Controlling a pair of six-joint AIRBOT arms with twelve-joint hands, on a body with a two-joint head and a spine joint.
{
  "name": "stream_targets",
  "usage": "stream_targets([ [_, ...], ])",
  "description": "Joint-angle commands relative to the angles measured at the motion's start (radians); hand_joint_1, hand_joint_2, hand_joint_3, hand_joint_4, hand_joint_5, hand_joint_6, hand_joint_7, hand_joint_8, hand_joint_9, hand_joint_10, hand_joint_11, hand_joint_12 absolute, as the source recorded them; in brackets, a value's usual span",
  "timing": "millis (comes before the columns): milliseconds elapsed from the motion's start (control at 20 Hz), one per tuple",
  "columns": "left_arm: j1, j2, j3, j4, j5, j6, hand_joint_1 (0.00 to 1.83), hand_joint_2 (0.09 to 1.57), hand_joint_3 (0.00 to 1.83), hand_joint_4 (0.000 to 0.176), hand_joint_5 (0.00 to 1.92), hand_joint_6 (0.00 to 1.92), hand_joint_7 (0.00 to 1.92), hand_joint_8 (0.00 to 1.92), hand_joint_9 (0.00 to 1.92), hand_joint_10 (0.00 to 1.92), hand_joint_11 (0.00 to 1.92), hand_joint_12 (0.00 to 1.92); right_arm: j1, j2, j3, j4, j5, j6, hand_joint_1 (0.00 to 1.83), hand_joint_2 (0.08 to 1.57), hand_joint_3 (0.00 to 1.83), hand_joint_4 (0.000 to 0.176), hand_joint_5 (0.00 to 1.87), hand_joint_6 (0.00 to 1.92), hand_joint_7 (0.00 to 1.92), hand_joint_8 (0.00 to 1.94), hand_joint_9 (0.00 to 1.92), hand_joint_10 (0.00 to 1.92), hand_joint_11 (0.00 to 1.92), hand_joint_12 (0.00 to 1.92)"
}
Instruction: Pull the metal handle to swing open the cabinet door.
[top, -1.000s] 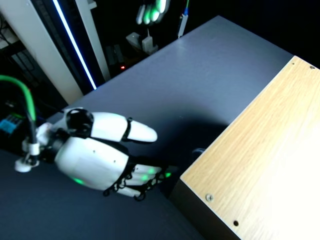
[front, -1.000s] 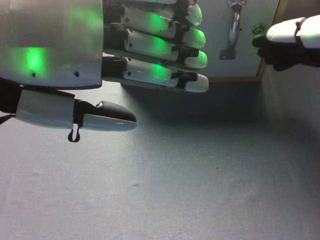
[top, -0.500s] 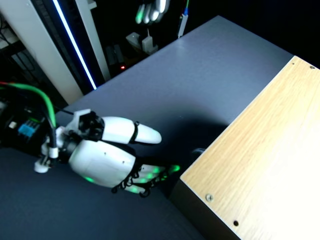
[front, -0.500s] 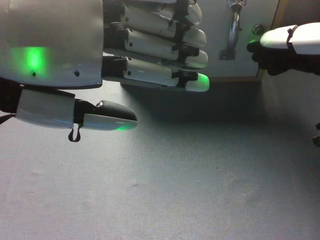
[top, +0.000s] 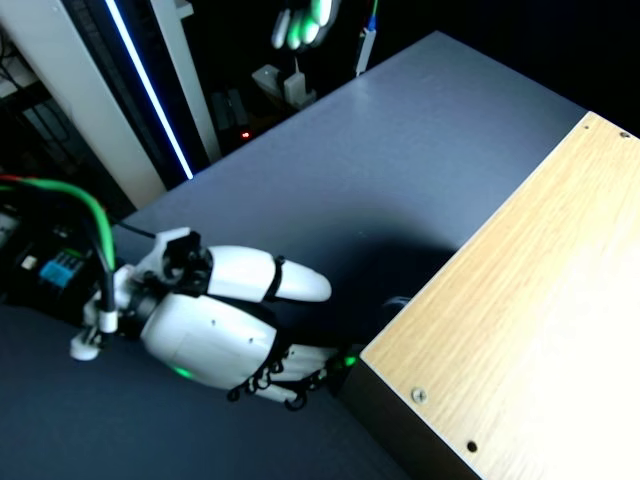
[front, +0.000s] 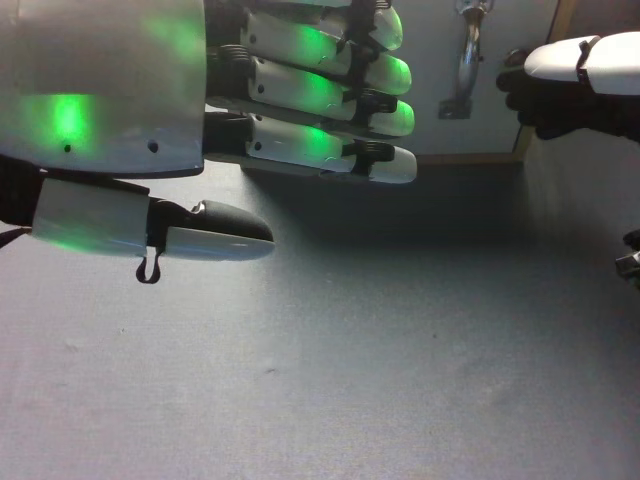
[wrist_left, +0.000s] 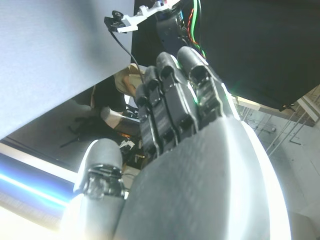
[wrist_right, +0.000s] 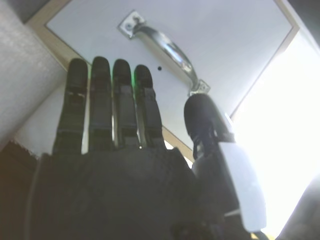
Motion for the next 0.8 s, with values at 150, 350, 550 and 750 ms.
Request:
stream_targets([
  [150,-0.01,0.007,0.001,-0.094,-0.023,0.009,0.0,1.57,0.03,0.0,0.43,0.0,0.45,0.0,0.41,0.0,0.04,0.8,-0.002,-0.011,0.003,0.017,0.128,0.014,0.0,1.57,0.06,0.0,0.35,0.0,0.38,0.0,0.36,0.0,0.0,0.89],
  [350,-0.01,0.007,0.001,-0.094,-0.023,0.009,0.0,1.57,0.03,0.0,0.43,0.0,0.45,0.0,0.42,0.0,0.05,0.8,-0.003,-0.02,0.002,0.023,0.14,0.015,0.0,1.57,0.05,0.0,0.35,0.0,0.37,0.0,0.36,0.0,0.0,0.88],
  [550,-0.01,0.007,0.001,-0.094,-0.023,0.009,0.0,1.57,0.03,0.0,0.43,0.0,0.45,0.0,0.42,0.0,0.05,0.79,-0.003,-0.03,0.001,0.023,0.163,0.031,0.0,1.57,0.05,0.0,0.35,0.0,0.38,0.0,0.36,0.0,0.0,0.89],
  [750,-0.01,0.007,0.001,-0.094,-0.023,0.009,0.0,1.57,0.03,0.0,0.43,0.0,0.45,0.0,0.41,0.0,0.05,0.79,-0.003,-0.039,0.004,0.023,0.176,0.045,0.0,1.57,0.05,0.0,0.35,0.0,0.37,0.0,0.36,0.0,0.0,0.88],
])
